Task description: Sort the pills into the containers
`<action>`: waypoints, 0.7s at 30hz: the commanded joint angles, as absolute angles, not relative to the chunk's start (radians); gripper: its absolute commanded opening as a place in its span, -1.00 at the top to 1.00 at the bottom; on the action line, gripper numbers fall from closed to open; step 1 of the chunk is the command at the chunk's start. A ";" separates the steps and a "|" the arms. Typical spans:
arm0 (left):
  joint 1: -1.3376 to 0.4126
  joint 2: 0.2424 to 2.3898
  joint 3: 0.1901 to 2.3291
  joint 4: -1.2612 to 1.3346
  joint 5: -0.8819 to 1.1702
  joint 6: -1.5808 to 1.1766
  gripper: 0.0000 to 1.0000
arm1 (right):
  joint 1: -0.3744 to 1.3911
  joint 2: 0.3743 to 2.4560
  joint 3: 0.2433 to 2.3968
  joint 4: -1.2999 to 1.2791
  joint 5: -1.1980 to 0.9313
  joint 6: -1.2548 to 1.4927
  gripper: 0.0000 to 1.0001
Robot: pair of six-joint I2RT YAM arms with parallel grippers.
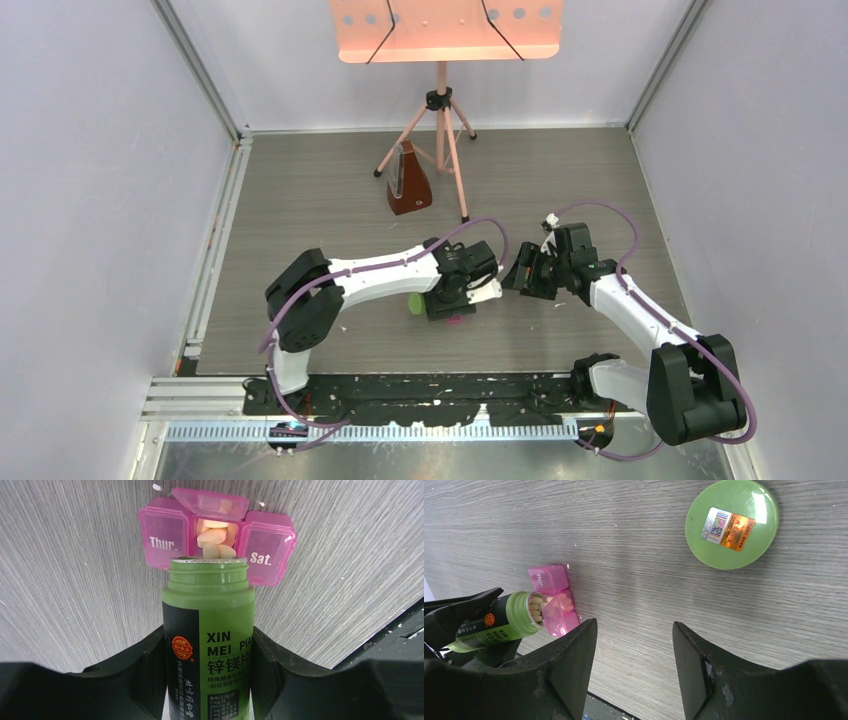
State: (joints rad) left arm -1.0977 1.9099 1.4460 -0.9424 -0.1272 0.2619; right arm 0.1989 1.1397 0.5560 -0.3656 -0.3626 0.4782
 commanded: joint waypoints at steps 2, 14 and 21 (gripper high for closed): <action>-1.102 1.850 1.391 -0.862 -0.126 0.231 1.00 | 0.192 1.138 0.558 -0.336 -0.377 0.484 -0.27; -1.101 1.765 1.282 -0.729 -0.156 0.210 1.00 | 0.193 1.144 0.570 -0.335 -0.384 0.491 -0.27; -1.101 1.748 1.250 -0.704 -0.172 0.216 1.00 | 0.192 1.157 0.579 -0.335 -0.385 0.492 -0.27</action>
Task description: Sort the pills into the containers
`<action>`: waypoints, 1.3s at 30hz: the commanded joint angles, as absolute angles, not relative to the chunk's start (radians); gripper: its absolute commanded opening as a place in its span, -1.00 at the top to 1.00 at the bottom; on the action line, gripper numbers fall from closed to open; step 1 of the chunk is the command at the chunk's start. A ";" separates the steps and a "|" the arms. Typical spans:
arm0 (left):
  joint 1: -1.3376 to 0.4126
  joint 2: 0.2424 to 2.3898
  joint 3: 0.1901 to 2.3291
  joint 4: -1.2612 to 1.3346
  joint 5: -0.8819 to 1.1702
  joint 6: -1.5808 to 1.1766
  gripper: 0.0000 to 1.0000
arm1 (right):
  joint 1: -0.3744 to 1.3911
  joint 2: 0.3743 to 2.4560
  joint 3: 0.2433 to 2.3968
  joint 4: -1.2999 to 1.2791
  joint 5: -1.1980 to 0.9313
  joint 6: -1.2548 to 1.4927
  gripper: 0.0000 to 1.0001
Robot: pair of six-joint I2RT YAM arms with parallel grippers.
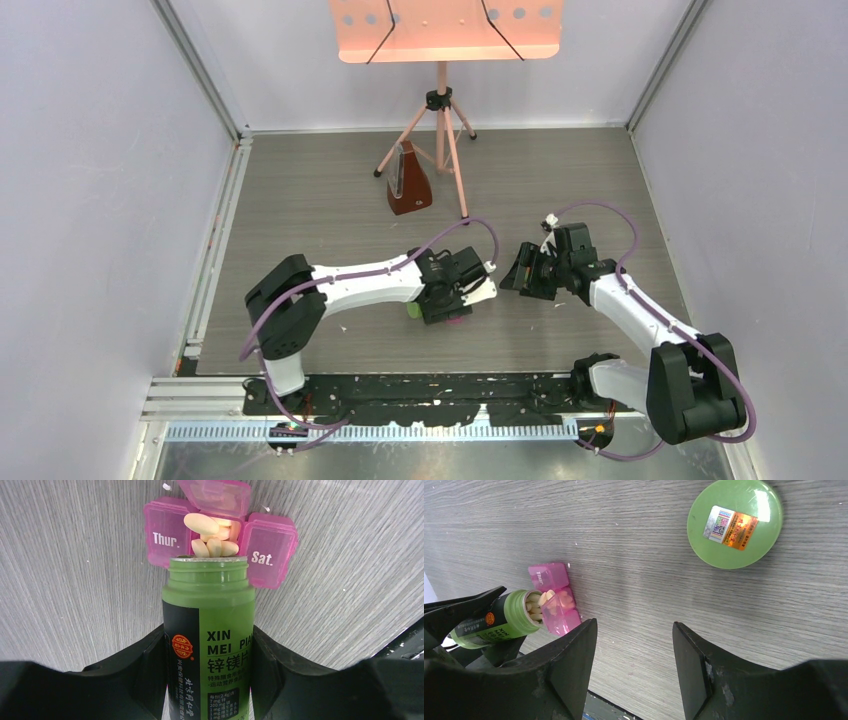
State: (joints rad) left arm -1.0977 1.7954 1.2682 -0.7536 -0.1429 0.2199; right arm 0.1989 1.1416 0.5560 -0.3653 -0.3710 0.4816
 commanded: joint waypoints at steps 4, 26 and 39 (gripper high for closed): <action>-1.099 1.724 1.220 -0.672 -0.169 0.207 1.00 | 0.193 1.160 0.580 -0.332 -0.389 0.495 -0.27; -1.099 1.663 1.148 -0.583 -0.172 0.166 1.00 | 0.192 1.182 0.591 -0.321 -0.413 0.510 -0.26; -1.099 1.588 1.058 -0.492 -0.158 0.141 1.00 | 0.193 1.196 0.594 -0.310 -0.431 0.517 -0.26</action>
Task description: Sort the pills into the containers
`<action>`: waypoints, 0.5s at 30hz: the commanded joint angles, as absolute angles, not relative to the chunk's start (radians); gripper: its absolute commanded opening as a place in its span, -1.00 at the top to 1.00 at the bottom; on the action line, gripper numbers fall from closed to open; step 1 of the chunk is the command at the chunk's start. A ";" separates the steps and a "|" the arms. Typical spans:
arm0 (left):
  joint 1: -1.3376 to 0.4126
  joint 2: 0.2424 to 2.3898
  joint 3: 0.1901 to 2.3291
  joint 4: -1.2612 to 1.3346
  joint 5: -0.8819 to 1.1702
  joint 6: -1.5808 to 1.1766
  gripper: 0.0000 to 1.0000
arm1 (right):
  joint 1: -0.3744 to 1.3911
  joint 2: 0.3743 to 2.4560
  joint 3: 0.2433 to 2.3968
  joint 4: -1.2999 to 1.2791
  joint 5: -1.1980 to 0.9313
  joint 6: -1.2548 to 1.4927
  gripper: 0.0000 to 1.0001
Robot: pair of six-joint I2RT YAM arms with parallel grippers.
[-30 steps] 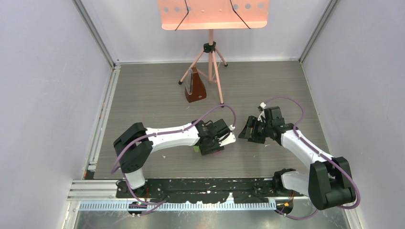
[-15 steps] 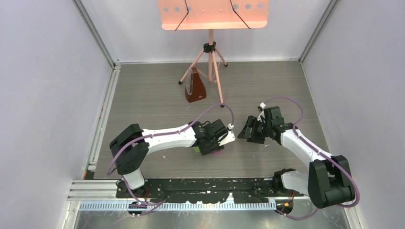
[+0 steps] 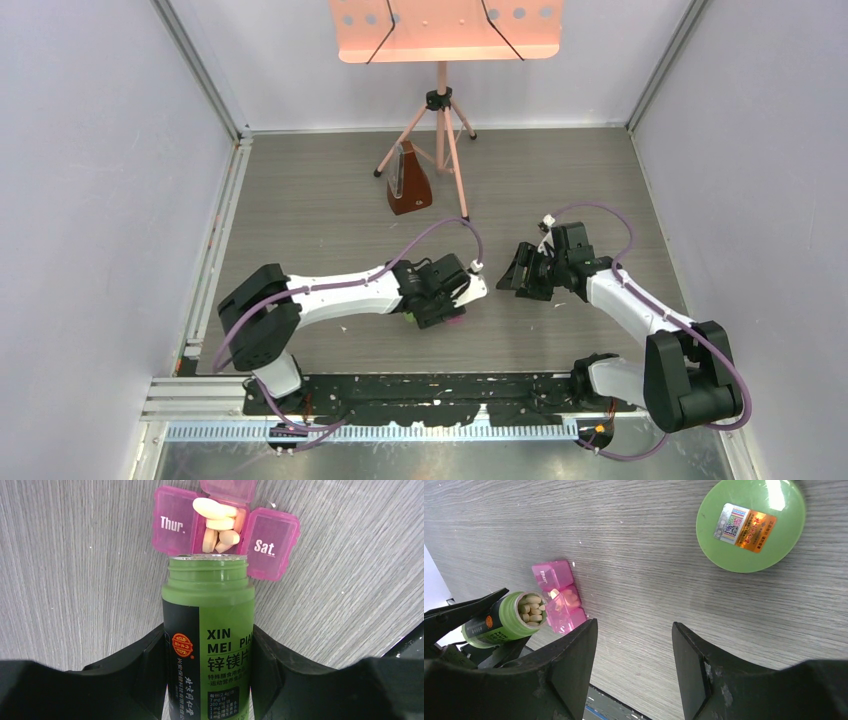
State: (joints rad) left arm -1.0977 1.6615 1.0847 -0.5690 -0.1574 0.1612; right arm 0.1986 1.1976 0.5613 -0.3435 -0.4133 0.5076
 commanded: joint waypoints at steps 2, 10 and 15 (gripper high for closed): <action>-1.100 1.569 1.036 -0.461 -0.163 0.141 1.00 | 0.193 1.194 0.594 -0.310 -0.435 0.515 -0.26; -1.100 1.476 0.939 -0.344 -0.174 0.134 1.00 | 0.193 1.183 0.594 -0.311 -0.444 0.519 -0.26; -1.100 1.398 0.862 -0.247 -0.183 0.139 1.00 | 0.193 1.165 0.605 -0.330 -0.431 0.522 -0.26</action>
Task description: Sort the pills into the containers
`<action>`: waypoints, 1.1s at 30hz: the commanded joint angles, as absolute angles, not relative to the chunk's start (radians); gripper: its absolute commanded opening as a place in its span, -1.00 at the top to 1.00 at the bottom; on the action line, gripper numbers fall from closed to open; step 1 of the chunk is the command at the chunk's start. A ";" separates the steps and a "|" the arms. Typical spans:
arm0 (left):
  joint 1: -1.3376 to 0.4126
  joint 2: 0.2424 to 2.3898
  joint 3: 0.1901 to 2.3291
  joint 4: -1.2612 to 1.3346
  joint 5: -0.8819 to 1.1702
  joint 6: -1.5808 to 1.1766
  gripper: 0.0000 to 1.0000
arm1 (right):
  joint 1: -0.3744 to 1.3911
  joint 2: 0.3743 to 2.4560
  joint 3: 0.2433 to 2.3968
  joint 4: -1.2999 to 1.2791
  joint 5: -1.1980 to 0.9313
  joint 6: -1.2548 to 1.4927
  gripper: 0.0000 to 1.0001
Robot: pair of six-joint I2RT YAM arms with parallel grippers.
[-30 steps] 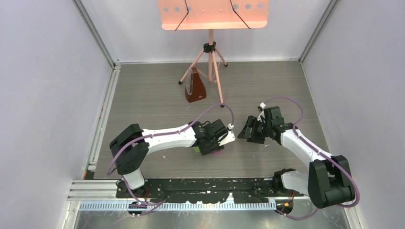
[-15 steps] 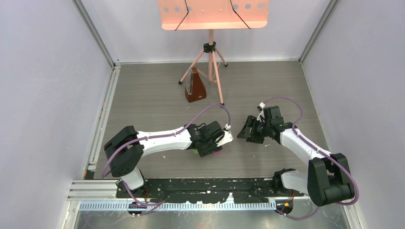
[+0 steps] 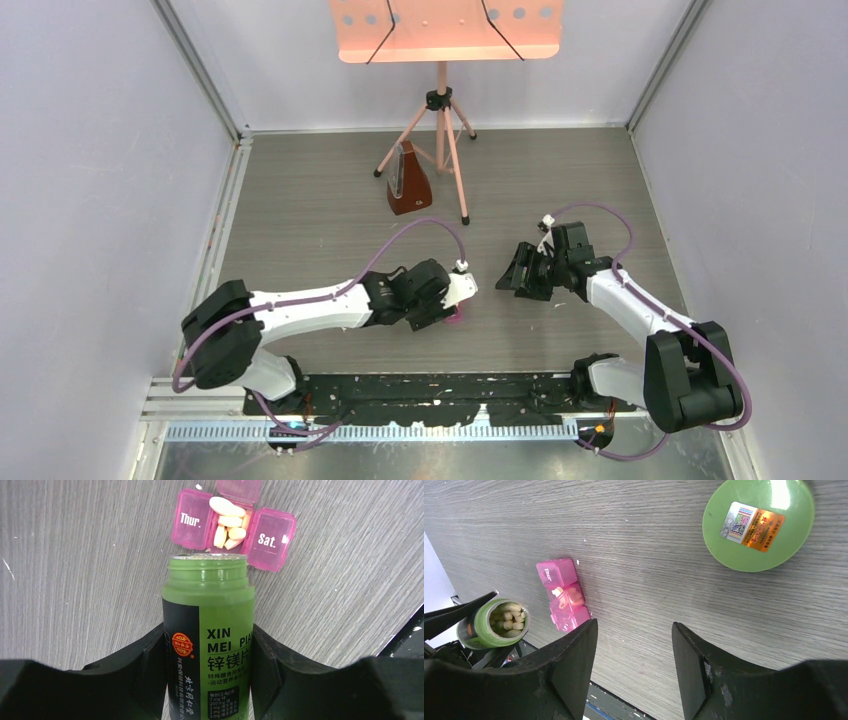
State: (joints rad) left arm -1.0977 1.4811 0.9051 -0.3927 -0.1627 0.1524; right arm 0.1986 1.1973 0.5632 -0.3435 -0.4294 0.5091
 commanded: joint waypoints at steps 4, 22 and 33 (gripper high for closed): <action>-1.100 1.296 0.783 -0.131 -0.175 0.146 1.00 | 0.192 1.146 0.627 -0.362 -0.412 0.520 -0.27; -1.098 0.840 0.573 0.507 -0.108 0.192 1.00 | 0.192 1.070 0.803 -0.638 -0.080 0.395 -0.79; -1.098 0.819 0.542 0.771 -0.006 0.115 1.00 | 0.194 1.175 0.787 -0.595 0.056 0.350 -0.92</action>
State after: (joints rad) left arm -1.0977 0.8406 0.5476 0.5667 -0.0467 0.1604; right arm 0.1986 1.1404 0.7685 -0.6289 -0.0063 0.3729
